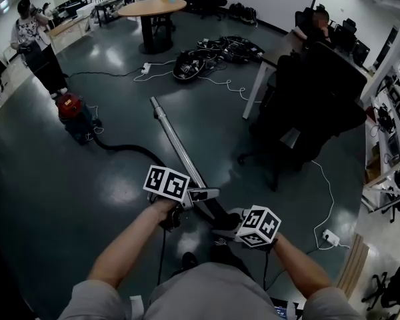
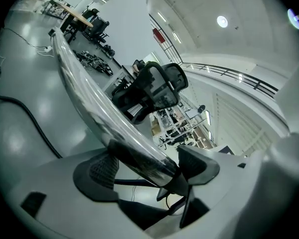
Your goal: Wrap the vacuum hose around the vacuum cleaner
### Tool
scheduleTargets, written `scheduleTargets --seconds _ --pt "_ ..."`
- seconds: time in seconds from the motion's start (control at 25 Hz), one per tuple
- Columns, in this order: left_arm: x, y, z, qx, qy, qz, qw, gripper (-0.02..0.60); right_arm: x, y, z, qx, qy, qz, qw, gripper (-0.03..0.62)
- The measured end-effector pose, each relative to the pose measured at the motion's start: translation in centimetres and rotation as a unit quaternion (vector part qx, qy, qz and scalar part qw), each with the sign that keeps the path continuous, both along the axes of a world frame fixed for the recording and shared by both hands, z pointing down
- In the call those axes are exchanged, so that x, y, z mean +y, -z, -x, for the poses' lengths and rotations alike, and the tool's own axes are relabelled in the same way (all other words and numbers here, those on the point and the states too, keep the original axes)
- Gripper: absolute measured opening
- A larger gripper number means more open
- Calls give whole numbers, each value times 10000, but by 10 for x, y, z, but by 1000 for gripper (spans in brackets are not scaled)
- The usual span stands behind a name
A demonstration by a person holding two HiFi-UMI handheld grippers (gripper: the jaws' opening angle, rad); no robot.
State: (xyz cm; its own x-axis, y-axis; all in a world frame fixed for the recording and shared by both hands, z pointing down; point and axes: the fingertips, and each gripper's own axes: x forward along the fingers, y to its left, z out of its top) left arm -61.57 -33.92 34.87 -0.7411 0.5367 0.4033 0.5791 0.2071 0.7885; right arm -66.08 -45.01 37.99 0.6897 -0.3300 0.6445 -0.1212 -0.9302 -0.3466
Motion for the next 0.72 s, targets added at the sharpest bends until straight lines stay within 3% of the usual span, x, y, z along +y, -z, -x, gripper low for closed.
scheduleTargets --seconds 0.24,0.32,0.4,0.48,0.6,0.68,0.72 --pt "-15 2 -27 -146 288 -236 9992 365 8 2 -6 -10 1018 80 9948 127" --pt "-20 0 -40 -44 440 -220 9988 365 15 0 -9 -45 1275 57 9918 127" --pt "-27 -4 -53 387 489 -146 9979 365 25 -4 -8 -108 1445 -57 9894 127" --pt "-35 -7 -62 1102 409 3 9931 365 36 -6 -6 -182 1541 -209 9877 127" --pt "-35 -8 -68 2268 225 399 9729 364 59 -12 -1 -294 1680 -368 9847 127" --pt "-25 -3 -64 3188 -53 872 9438 362 74 -14 1 -374 1789 -416 9823 127" --pt "-18 1 -59 3658 -302 1170 9228 362 81 -13 1 -419 1843 -429 9810 127"
